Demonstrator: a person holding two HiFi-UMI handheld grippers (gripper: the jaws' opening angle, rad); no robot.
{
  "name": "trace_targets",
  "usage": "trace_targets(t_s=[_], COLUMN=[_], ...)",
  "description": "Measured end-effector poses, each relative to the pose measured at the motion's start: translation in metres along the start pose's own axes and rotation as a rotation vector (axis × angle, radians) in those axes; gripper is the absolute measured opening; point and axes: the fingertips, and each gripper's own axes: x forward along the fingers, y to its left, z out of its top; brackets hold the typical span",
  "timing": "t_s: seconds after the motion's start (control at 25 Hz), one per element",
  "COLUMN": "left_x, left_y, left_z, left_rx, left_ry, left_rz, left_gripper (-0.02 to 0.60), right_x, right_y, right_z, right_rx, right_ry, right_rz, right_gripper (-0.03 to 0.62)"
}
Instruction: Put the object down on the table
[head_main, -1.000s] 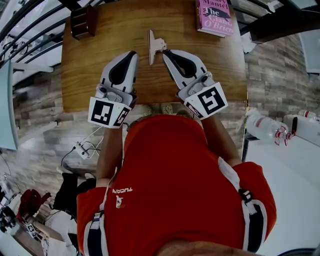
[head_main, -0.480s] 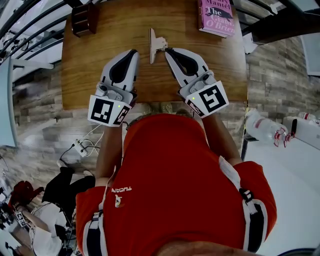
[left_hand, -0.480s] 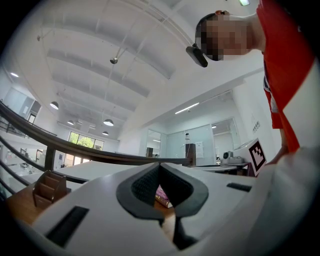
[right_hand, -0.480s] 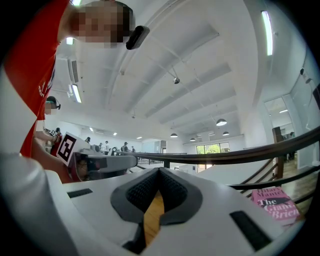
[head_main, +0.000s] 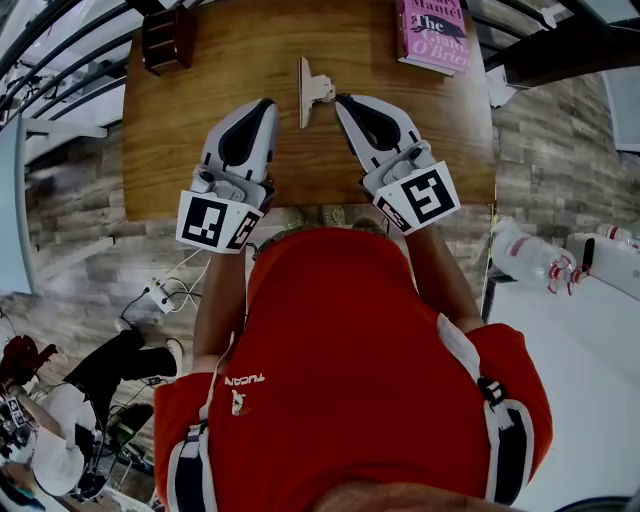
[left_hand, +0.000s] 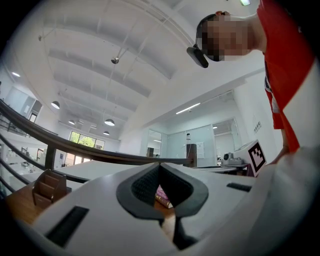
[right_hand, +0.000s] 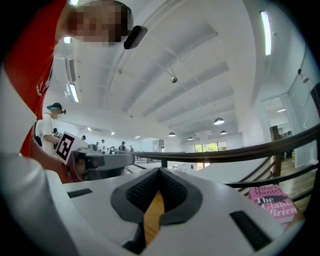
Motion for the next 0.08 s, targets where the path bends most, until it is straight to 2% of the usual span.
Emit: trace_targets(t_s=[0.08], left_x=[0.0004], left_y=[0.0016], left_z=[-0.0009], left_rx=[-0.002], left_ry=[0.000], left_rz=[0.003], left_gripper=[0.009], right_x=[0.0007], right_y=[-0.0008], right_z=[-0.0012], right_rx=[0.002], right_ry=[0.000], right_rz=[-0.002], right_gripper=[0.023])
